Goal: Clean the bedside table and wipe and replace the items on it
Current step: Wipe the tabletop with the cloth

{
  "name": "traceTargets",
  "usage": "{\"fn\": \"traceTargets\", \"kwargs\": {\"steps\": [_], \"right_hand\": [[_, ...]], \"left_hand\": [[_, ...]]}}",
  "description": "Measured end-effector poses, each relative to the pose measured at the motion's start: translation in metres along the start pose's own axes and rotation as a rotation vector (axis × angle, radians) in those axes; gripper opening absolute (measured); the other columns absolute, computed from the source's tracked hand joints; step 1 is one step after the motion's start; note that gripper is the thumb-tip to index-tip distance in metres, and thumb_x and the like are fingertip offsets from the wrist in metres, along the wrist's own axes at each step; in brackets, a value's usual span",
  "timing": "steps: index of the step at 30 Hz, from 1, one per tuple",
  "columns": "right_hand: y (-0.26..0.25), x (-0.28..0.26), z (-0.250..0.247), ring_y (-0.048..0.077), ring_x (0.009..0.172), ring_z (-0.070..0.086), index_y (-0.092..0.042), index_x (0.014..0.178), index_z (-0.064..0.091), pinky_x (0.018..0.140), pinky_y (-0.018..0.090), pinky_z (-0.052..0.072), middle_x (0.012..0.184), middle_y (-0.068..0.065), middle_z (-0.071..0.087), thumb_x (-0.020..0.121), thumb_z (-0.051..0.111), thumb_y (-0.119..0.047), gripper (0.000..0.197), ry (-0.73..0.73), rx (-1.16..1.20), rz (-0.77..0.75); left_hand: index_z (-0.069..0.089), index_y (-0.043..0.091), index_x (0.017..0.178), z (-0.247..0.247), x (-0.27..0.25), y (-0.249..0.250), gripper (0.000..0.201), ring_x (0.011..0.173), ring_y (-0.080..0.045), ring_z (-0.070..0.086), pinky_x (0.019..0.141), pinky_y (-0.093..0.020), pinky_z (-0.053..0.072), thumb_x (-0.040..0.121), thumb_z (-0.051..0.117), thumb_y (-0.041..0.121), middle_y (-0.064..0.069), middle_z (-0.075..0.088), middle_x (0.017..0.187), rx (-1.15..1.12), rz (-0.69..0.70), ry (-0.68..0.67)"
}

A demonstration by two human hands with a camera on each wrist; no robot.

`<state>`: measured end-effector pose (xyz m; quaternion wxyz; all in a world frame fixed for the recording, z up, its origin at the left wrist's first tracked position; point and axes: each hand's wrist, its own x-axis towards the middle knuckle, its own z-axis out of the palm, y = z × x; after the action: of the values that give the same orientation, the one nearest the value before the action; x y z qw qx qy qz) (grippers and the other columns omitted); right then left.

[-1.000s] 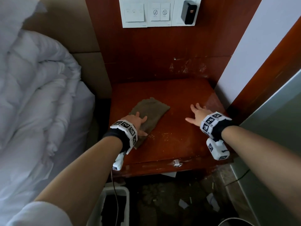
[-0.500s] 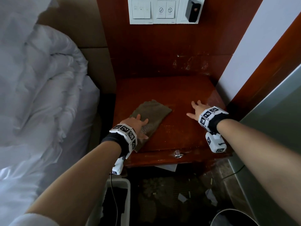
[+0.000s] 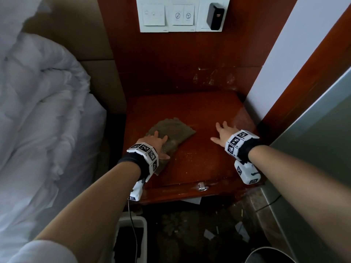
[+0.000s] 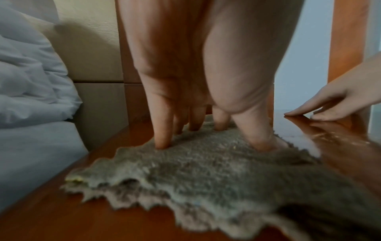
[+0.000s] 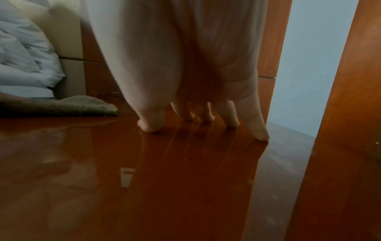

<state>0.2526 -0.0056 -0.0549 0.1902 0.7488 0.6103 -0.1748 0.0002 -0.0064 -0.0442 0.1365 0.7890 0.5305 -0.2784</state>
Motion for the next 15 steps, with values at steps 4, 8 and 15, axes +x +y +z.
{"fn": "traceTargets", "kwargs": {"steps": [4, 8, 15], "right_hand": [[0.001, 0.001, 0.001, 0.048, 0.141, 0.011, -0.017, 0.152, 0.001, 0.112, 0.054, 0.027, 0.159, 0.012, 0.0, 0.096, 0.037, -0.05, 0.075, 0.017, -0.013, -0.007], [0.002, 0.003, 0.001, 0.048, 0.142, 0.009, -0.018, 0.152, 0.0, 0.112, 0.054, 0.026, 0.159, 0.011, -0.002, 0.096, 0.037, -0.051, 0.075, 0.009, -0.02, -0.011], [0.002, 0.005, 0.0, 0.047, 0.142, 0.009, -0.019, 0.152, -0.001, 0.113, 0.055, 0.026, 0.159, 0.01, -0.002, 0.095, 0.037, -0.052, 0.075, 0.001, -0.019, -0.011]], "left_hand": [[-0.001, 0.023, 0.152, -0.013, 0.019, 0.001, 0.088, 0.143, -0.038, 0.016, 0.115, -0.047, 0.026, 0.088, 0.05, 0.057, -0.017, -0.005, 0.158, 0.004, -0.009, 0.014], [-0.002, 0.023, 0.151, -0.027, 0.039, 0.001, 0.088, 0.143, -0.037, 0.019, 0.114, -0.047, 0.027, 0.088, 0.048, 0.058, -0.017, -0.004, 0.158, 0.025, -0.008, 0.026], [-0.003, 0.024, 0.151, -0.038, 0.053, 0.002, 0.088, 0.143, -0.038, 0.017, 0.115, -0.049, 0.026, 0.088, 0.047, 0.059, -0.018, -0.004, 0.158, 0.04, -0.012, 0.035]]}}
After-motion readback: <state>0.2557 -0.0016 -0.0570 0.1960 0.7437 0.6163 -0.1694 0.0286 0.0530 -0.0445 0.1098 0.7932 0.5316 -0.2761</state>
